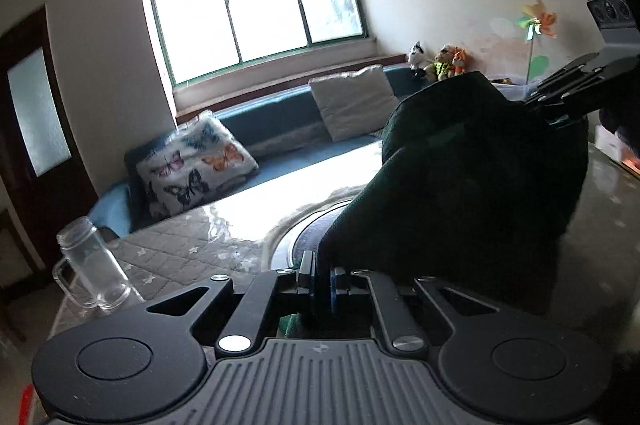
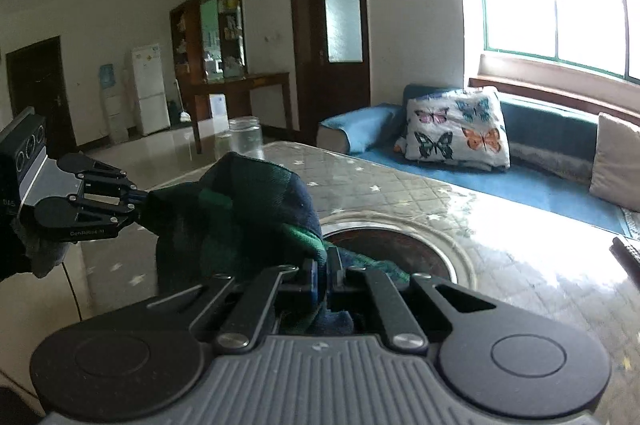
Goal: Fold clothes
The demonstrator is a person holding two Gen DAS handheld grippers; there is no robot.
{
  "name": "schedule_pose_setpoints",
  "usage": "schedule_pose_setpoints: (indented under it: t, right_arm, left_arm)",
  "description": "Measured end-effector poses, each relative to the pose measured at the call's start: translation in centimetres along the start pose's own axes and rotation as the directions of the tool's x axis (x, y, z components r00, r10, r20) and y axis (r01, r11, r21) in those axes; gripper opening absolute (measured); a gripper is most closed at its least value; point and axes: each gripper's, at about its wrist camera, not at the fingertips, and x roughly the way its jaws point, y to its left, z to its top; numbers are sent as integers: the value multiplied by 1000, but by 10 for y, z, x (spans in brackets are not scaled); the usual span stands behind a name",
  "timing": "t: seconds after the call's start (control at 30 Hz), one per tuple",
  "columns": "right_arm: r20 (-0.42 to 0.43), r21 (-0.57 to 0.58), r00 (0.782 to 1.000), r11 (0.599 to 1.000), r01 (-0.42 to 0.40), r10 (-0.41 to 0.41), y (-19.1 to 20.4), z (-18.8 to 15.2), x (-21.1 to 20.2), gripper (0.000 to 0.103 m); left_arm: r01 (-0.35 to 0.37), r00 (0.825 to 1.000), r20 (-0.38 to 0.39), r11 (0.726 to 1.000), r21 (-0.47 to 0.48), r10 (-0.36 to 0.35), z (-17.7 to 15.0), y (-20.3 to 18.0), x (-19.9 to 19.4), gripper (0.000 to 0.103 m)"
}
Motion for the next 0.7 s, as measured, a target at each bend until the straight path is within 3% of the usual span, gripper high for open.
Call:
schedule_pose_setpoints:
  t: [0.2,0.37,0.47,0.63,0.7]
  right_arm:
    - [-102,69,994,996,51,-44,-59,16,93,3]
    - [-212,176,975,978,110,-71,-102,-13,164,5]
    - [-248,211,964,966,152,-98,-115,-35,187,13]
    - [-244,232,962,955,185,-127,-131,-51,187,45]
    - [-221,241,965,950,196,-142,-136,-49,177,51]
  left_arm:
    - [17,990,-136,998,-61,-25,10,34,97,7]
    - [24,963,-262,988,-150,-64,-2,55,174,11]
    - [-5,954,-297,985,-174,-48,-10,60,195,22]
    - [-60,952,-306,980,-190,-1,-18,74,201,49]
    - [-82,951,-309,976,-203,16,-19,79,199,51]
